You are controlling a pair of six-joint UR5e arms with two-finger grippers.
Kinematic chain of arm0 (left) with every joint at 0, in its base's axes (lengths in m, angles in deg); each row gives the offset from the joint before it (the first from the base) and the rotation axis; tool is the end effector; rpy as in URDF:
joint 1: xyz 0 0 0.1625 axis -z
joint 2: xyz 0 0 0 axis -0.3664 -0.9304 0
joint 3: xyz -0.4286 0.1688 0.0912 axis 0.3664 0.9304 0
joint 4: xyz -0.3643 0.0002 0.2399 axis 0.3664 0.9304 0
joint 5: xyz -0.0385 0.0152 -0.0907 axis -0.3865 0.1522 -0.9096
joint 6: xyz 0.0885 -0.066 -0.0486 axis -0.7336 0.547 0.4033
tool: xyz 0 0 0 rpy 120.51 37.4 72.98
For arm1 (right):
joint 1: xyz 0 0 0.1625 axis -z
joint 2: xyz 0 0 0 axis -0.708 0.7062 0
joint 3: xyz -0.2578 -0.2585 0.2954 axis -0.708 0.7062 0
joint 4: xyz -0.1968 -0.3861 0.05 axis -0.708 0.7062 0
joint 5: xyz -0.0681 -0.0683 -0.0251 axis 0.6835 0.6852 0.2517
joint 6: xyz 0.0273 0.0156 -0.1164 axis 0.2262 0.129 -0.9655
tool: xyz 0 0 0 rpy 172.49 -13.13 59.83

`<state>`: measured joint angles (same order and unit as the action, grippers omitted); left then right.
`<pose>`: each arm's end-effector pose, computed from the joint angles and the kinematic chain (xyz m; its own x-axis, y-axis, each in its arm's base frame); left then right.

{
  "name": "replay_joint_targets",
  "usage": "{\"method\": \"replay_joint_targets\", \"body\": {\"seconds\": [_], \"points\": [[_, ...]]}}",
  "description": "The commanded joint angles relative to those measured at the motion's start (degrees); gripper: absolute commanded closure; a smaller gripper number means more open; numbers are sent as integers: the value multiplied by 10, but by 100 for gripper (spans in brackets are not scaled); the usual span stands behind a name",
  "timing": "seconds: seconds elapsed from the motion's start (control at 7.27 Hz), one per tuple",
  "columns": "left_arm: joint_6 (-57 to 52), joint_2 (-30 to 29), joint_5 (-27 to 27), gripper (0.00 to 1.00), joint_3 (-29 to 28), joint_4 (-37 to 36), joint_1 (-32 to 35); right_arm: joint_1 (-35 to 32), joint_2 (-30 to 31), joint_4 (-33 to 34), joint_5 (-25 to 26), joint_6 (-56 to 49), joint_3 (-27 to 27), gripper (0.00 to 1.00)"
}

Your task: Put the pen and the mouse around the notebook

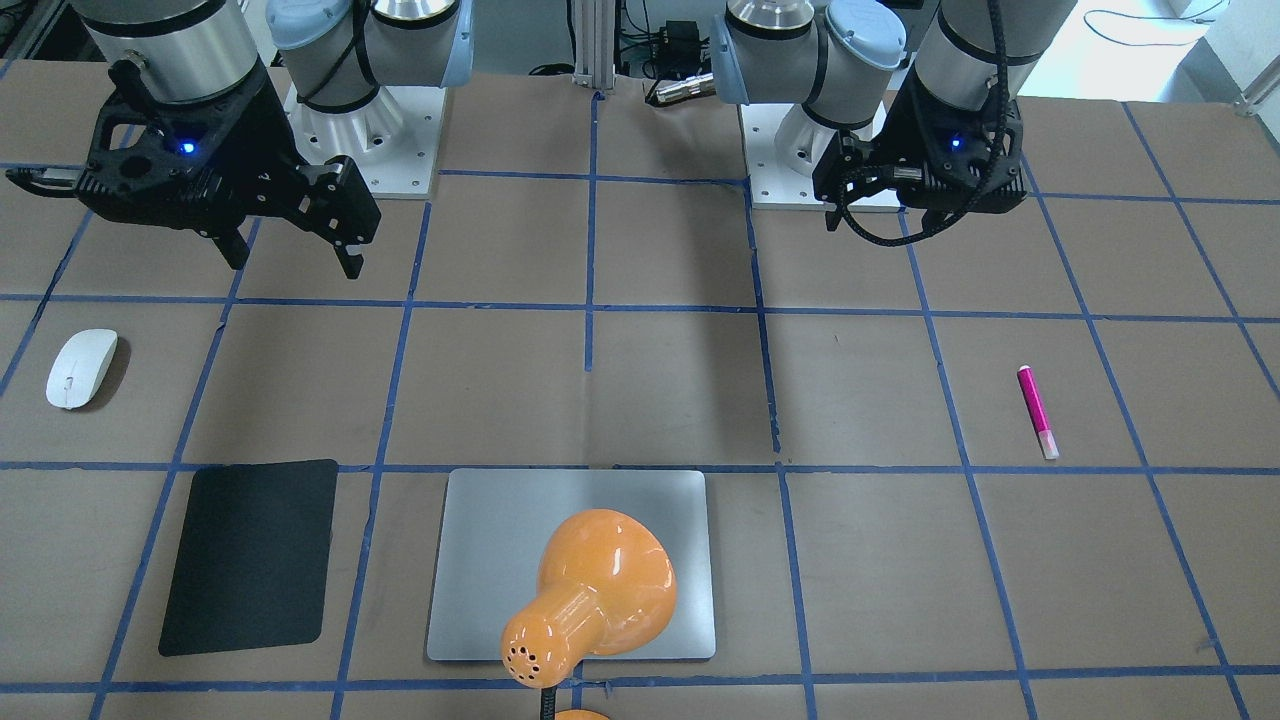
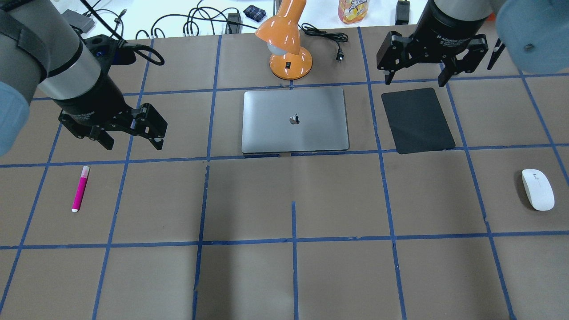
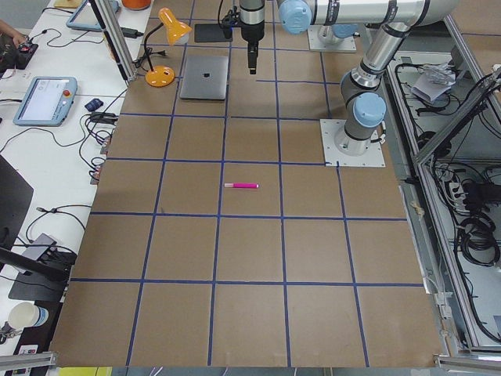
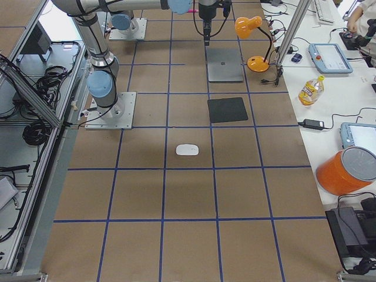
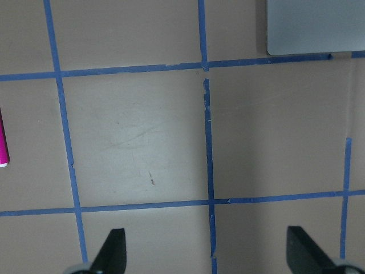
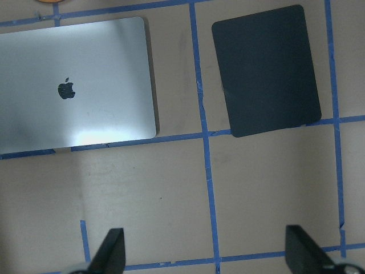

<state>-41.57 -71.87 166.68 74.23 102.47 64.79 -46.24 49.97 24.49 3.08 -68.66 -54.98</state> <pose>-0.1025 -0.4591 0.4928 -0.9990 0.0445 -0.0041 0.0442 0.9975 0.0550 0.1474 -0.5301 0.5342 -0.9950 0.0963 -0.0255 0.0982 0.9917 -0.0830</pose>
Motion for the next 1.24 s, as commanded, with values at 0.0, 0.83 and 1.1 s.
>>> {"method": "replay_joint_targets", "body": {"seconds": [0.0, 0.83, 1.1], "points": [[1, 1, 2, 0, 0, -1, -2, 0, 0, 0, 0, -1, 0, 0], [16, -2, 0, 0, 2, -7, -8, 1, -1, -1, 0, -3, 0, 0], [10, -12, 1, 0, 6, -9, -17, 14, -3, -2, 11, -13, -1, 0]]}}
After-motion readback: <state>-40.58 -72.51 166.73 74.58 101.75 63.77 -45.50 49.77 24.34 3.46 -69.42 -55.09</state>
